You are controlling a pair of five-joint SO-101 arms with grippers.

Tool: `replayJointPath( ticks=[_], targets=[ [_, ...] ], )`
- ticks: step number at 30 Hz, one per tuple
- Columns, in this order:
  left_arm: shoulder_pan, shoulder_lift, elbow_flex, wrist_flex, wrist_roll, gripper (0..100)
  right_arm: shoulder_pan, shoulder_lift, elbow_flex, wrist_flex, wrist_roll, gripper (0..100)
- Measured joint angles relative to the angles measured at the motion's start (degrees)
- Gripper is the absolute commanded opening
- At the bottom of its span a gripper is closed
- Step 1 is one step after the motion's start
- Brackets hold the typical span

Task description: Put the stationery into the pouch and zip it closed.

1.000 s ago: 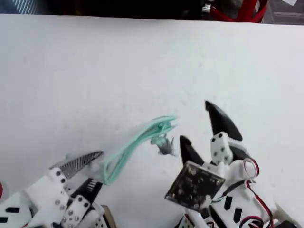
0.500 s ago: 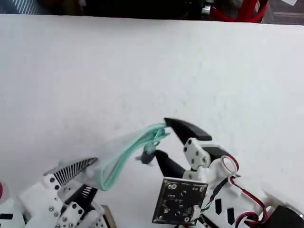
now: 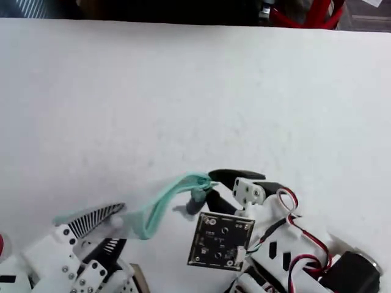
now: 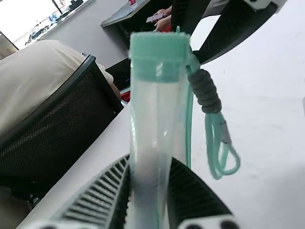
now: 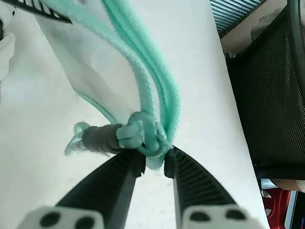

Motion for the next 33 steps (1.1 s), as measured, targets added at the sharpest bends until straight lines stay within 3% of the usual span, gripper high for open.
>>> replayJointPath(
  ticks=[4,8,15,23,25,29,33],
  targets=[
    [0.00,0.00,0.00,-0.44,0.70,2,0.00,0.00,1.41,-0.26,-0.09,23.0],
    [0.00,0.00,0.00,-0.79,1.14,2,0.70,0.00,4.92,-4.48,-0.09,23.3],
    [0.00,0.00,-0.09,-0.88,1.32,2,7.91,0.26,10.55,-12.40,-0.09,23.3],
    [0.00,0.00,-0.09,-0.97,1.58,2,4.22,0.97,12.66,-14.51,1.05,22.8],
    [0.00,0.00,-0.09,-0.97,1.58,2,2.02,0.97,12.66,-14.51,2.99,19.2],
    [0.00,0.00,-0.09,-0.97,1.58,2,-1.05,0.88,12.66,-14.51,6.07,0.7],
    [0.00,-0.09,-0.53,-0.97,1.58,2,-1.93,0.09,12.57,-14.51,6.24,1.5]
  ],
)
